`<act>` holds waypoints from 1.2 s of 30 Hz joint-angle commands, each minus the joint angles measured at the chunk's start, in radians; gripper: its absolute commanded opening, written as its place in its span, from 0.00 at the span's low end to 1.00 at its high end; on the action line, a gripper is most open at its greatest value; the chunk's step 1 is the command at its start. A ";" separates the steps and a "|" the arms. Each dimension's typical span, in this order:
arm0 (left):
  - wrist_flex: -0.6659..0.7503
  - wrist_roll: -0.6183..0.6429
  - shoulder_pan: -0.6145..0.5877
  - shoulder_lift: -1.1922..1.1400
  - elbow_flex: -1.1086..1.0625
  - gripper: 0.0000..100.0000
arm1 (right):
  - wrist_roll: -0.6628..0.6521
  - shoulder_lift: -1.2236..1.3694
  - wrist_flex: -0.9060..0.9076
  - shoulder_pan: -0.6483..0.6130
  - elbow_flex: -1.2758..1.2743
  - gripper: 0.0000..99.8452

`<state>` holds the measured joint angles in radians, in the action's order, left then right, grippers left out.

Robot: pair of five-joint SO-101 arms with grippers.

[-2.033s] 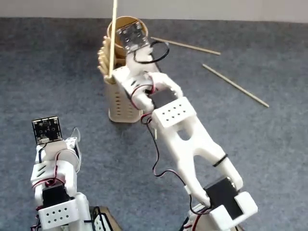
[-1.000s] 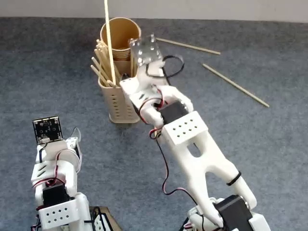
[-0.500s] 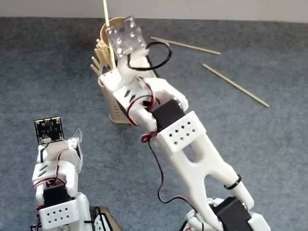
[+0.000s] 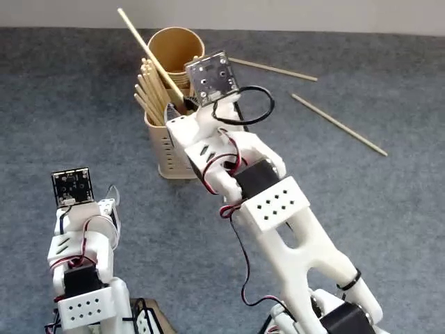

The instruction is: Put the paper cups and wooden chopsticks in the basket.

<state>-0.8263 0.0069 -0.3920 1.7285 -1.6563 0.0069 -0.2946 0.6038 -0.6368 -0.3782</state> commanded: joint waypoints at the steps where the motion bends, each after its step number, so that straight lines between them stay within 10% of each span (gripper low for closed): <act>1: 0.015 -0.014 0.012 0.008 0.007 0.21 | -0.014 0.004 0.076 0.035 0.015 0.10; 36: 0.014 -0.014 0.012 0.008 0.008 0.21 | -0.009 -0.104 0.193 0.145 0.254 0.10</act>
<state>-0.8263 0.0069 -0.3920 1.7285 -1.6563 0.0054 -0.3790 0.7925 -0.5462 -0.1189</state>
